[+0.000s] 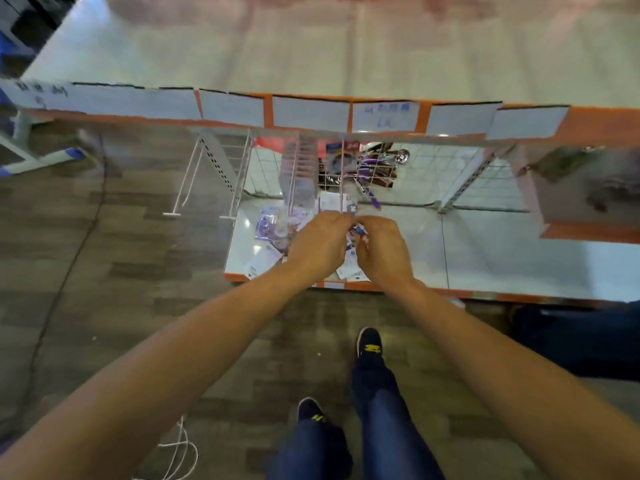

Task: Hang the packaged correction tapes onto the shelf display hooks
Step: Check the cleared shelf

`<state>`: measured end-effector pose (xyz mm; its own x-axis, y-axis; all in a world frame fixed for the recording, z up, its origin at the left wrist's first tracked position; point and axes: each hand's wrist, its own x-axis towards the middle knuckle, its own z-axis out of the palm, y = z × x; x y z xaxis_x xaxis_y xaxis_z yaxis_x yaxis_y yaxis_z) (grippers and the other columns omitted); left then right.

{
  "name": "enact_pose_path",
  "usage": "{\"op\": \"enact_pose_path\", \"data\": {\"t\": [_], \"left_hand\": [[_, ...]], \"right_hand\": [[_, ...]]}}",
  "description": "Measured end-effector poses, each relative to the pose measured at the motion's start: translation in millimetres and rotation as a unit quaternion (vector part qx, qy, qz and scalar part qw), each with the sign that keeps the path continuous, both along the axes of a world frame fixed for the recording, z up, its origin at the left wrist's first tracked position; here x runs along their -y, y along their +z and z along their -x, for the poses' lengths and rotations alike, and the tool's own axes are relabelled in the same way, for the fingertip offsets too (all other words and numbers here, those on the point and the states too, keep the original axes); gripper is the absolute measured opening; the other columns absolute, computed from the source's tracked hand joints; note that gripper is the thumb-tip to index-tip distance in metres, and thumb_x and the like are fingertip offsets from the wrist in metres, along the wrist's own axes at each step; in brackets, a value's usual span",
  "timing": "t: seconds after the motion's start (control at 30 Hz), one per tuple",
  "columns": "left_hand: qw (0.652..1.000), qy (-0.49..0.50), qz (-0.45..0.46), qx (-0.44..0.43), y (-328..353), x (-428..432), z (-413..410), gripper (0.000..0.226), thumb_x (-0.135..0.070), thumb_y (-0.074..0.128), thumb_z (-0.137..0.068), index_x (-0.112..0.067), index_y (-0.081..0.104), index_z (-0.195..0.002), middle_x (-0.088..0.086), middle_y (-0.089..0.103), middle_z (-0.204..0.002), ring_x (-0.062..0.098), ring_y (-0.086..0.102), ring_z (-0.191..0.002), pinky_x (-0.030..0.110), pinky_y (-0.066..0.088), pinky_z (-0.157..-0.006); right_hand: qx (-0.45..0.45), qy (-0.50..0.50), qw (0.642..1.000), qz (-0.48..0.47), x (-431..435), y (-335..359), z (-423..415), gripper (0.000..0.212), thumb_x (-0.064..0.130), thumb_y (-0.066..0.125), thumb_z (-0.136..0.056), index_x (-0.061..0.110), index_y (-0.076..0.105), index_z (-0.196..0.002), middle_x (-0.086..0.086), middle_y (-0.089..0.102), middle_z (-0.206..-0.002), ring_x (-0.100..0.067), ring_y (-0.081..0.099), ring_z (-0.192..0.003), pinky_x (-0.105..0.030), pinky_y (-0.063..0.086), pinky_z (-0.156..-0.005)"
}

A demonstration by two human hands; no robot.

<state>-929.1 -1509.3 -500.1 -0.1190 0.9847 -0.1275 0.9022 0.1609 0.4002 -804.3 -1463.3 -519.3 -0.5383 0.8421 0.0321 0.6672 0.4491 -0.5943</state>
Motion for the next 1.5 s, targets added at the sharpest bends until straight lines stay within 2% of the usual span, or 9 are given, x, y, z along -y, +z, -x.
{"op": "enact_pose_path", "data": {"t": [0.43,0.67,0.77,0.97,1.03,1.13,1.33,1.4,1.5], "left_hand": [[0.988,-0.090,0.119,-0.043,-252,-63,-17,0.046,-0.009,0.059,-0.091,-0.016,0.049,-0.135,0.009,0.056,-0.131,0.028,0.055,-0.117,0.038,0.047,-0.094],[0.978,-0.081,0.159,-0.106,-417,-99,-1,0.053,-0.027,0.065,-0.089,-0.011,0.046,-0.135,0.013,0.052,-0.132,0.029,0.055,-0.116,0.037,0.049,-0.091],[0.978,-0.075,0.156,-0.112,-479,-111,1,0.061,-0.033,0.067,-0.087,-0.010,0.041,-0.137,0.013,0.044,-0.139,0.032,0.046,-0.124,0.043,0.046,-0.099],[0.982,-0.057,0.158,-0.088,-560,-119,-9,0.094,-0.043,0.072,-0.081,-0.015,0.016,-0.150,0.014,0.015,-0.157,0.037,0.019,-0.143,0.053,0.031,-0.111],[0.983,-0.034,0.168,-0.058,-574,-117,-11,0.096,-0.042,0.073,-0.080,-0.019,0.012,-0.151,0.014,0.010,-0.158,0.039,0.011,-0.144,0.054,0.028,-0.111],[0.988,-0.007,0.154,-0.023,-589,-114,-11,0.095,-0.042,0.072,-0.081,-0.018,0.012,-0.151,0.011,0.009,-0.158,0.037,0.007,-0.145,0.055,0.030,-0.112],[0.995,0.046,0.091,0.020,-595,-113,-5,0.079,-0.034,0.069,-0.085,-0.020,0.022,-0.147,0.007,0.026,-0.151,0.033,0.025,-0.139,0.051,0.039,-0.106],[0.996,0.060,0.062,0.017,-591,-113,-3,0.056,-0.028,0.061,-0.091,-0.021,0.033,-0.139,0.006,0.037,-0.144,0.031,0.039,-0.130,0.048,0.048,-0.096],[0.996,0.085,0.012,0.027,-575,-117,0,0.031,-0.018,0.047,-0.099,-0.018,0.044,-0.130,0.007,0.053,-0.130,0.028,0.053,-0.112,0.044,0.051,-0.088]], "right_hand": [[0.165,-0.021,0.980,0.107,-61,-268,-28,0.034,0.011,0.057,-0.091,0.010,0.060,-0.125,-0.014,0.062,-0.123,-0.031,0.058,-0.111,-0.038,0.047,-0.095],[0.214,-0.057,0.962,0.160,-100,-420,-12,0.043,0.011,0.061,-0.087,0.004,0.050,-0.129,-0.015,0.057,-0.127,-0.031,0.054,-0.117,-0.034,0.044,-0.095],[0.216,-0.095,0.954,0.186,-116,-479,-6,0.046,0.013,0.063,-0.087,0.000,0.047,-0.128,-0.018,0.055,-0.126,-0.032,0.053,-0.117,-0.036,0.044,-0.098],[0.048,-0.268,0.910,0.314,-141,-545,-4,0.043,0.011,0.059,-0.086,-0.001,0.048,-0.126,-0.017,0.058,-0.118,-0.031,0.058,-0.103,-0.035,0.051,-0.082],[-0.016,-0.294,0.884,0.363,-147,-549,0,0.034,0.012,0.054,-0.088,0.001,0.053,-0.120,-0.015,0.061,-0.109,-0.026,0.060,-0.089,-0.033,0.053,-0.070],[-0.075,-0.335,0.852,0.395,-151,-551,2,0.035,0.017,0.055,-0.087,0.007,0.053,-0.120,-0.009,0.061,-0.107,-0.022,0.060,-0.088,-0.032,0.054,-0.072],[-0.227,-0.409,0.747,0.472,-158,-536,-5,0.019,0.014,0.058,-0.090,0.009,0.056,-0.109,-0.008,0.062,-0.087,-0.014,0.058,-0.068,-0.025,0.053,-0.065],[-0.268,-0.392,0.741,0.474,-158,-527,-2,0.012,0.016,0.057,-0.091,0.009,0.058,-0.100,-0.009,0.066,-0.083,-0.013,0.061,-0.063,-0.024,0.055,-0.061],[-0.322,-0.346,0.737,0.484,-162,-518,3,0.025,0.028,0.048,-0.096,0.009,0.064,-0.094,-0.006,0.069,-0.073,-0.013,0.062,-0.059,-0.025,0.053,-0.056]]}}
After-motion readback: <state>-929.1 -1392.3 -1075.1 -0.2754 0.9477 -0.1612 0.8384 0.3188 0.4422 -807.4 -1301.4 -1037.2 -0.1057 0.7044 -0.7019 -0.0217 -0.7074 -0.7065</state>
